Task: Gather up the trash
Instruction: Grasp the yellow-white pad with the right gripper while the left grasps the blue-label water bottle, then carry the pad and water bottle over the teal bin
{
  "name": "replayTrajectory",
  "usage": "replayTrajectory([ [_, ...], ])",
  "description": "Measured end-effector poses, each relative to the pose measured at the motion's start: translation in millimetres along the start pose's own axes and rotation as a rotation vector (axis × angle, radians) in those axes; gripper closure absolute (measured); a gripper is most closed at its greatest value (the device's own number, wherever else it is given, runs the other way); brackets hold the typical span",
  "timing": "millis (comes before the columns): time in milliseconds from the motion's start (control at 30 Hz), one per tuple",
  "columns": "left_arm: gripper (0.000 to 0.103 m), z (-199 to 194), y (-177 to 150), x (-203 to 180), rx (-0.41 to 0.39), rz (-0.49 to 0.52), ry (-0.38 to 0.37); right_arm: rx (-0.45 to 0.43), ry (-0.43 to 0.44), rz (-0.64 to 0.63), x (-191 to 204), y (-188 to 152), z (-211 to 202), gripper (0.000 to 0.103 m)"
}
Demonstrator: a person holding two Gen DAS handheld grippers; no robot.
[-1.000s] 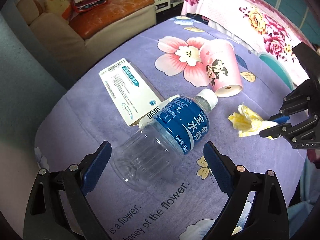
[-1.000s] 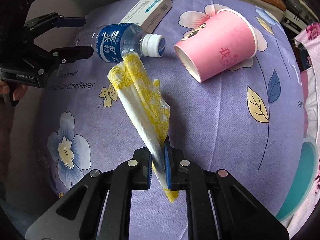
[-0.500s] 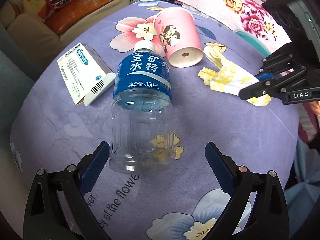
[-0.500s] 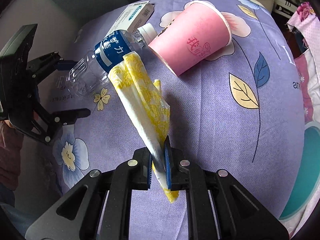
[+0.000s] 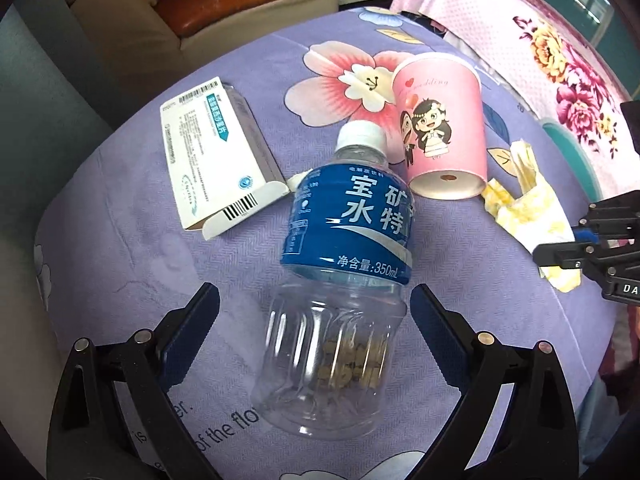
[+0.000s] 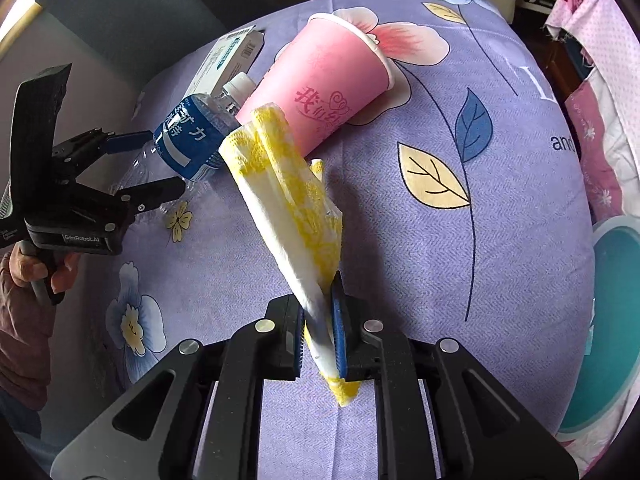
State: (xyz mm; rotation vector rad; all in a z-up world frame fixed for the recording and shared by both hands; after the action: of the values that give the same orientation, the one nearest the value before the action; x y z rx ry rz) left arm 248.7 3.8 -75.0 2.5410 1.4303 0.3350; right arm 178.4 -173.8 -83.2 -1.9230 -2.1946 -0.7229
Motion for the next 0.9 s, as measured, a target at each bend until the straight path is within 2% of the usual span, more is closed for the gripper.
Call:
replayTrajectory([
  [167, 0.007, 16.2, 0.0, -1.1, 0.059, -0.029, 0.065, -0.015, 0.000, 0.003, -6.8, 2.3, -3.1, 0.090],
  [233, 0.016, 18.6, -1.3, 0.6, 0.067, -0.075, 0.063, -0.021, 0.000, 0.001, -7.1, 2.2, -2.7, 0.090],
  [300, 0.031, 19.6, -3.3, 0.5, 0.082, -0.119, 0.040, -0.027, 0.007, 0.004, -6.1, 1.4, -1.9, 0.090],
  [467, 0.032, 8.5, -14.1, -4.8, 0.054, -0.204, 0.062, -0.049, 0.021, 0.013, -6.4, -2.5, -5.6, 0.090],
  [600, 0.034, -6.6, -32.6, -15.6, 0.005, -0.224, 0.104, -0.063, 0.033, 0.017, -6.2, -8.9, -11.3, 0.090],
  [733, 0.035, -18.5, -51.0, -28.5, -0.020, -0.254, 0.080, -0.078, 0.045, 0.033, -6.9, -18.0, -15.8, 0.090],
  [900, 0.035, -20.5, -60.2, -42.9, -0.010, -0.255, 0.058, -0.084, 0.054, 0.046, -6.2, -31.4, -20.7, 0.090],
])
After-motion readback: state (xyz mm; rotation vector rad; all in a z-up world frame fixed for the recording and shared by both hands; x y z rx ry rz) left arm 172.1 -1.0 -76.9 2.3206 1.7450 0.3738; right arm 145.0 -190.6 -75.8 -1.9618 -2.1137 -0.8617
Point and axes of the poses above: each gripper's, at about its wrist camera, not at the fingertips, and z roughly the way its jaws point, x to its left, y to its top, the point moved 3 cm from there along z, roughly the way its jaws point, and after that the axes turned 3 degrees about y, right-handed, at the moved point
